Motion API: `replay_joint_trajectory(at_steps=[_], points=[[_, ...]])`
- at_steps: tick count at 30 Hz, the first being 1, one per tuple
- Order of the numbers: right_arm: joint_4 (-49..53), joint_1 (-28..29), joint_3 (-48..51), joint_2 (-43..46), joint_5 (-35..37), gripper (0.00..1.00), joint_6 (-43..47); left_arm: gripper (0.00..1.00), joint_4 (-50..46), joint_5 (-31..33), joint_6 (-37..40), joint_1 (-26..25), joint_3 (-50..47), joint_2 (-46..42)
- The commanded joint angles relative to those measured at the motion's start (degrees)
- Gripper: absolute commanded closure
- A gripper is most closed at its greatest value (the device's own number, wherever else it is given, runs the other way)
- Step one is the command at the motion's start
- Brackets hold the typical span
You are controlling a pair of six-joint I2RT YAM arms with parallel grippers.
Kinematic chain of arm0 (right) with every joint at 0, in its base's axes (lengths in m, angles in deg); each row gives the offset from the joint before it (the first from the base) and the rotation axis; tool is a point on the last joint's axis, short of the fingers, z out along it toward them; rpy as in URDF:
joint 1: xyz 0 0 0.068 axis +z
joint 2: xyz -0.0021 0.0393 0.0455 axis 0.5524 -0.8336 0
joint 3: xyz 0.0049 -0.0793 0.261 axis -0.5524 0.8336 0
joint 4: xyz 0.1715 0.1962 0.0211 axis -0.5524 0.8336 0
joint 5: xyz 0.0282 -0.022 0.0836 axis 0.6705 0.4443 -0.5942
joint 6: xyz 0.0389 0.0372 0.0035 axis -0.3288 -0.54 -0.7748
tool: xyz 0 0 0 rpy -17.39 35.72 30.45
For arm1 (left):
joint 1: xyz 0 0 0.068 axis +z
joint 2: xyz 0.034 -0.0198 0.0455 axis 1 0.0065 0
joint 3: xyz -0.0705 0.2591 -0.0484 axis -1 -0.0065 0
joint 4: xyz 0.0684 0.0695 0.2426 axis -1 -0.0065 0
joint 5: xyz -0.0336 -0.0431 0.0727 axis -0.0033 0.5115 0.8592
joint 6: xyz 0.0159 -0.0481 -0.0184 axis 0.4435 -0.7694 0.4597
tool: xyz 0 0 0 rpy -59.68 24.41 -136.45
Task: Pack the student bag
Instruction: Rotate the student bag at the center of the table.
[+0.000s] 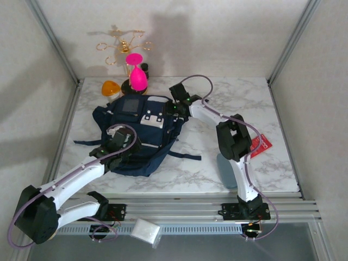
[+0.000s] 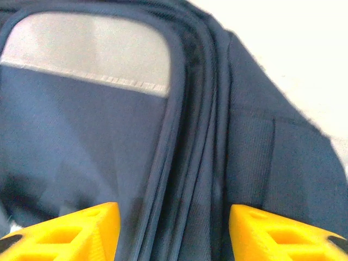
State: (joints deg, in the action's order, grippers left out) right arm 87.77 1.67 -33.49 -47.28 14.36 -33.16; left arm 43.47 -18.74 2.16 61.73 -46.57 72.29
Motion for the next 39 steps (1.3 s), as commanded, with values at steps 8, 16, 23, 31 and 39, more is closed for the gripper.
replay_joint_trajectory(at_steps=[8,16,23,31,39], points=[[8.5,0.8,-10.7,-9.3,1.9,0.52,2.0,0.48,5.8,-3.0,-2.9,1.7,-4.0,1.4],[-2.7,-1.2,1.4,1.6,-3.3,1.0,0.9,0.49,9.4,-7.8,-4.3,1.5,-6.0,2.7],[-18.2,-7.4,23.6,18.1,-11.3,1.0,-5.3,0.48,16.8,-9.6,-8.1,-2.7,-5.4,7.0],[-27.4,-13.7,42.5,31.4,-16.0,1.0,-13.4,0.47,21.8,-8.2,-4.1,-4.7,6.4,23.3],[-38.3,-14.2,52.1,36.1,-19.1,1.0,-24.3,0.45,21.2,-6.4,2.2,-1.9,17.4,31.9]])
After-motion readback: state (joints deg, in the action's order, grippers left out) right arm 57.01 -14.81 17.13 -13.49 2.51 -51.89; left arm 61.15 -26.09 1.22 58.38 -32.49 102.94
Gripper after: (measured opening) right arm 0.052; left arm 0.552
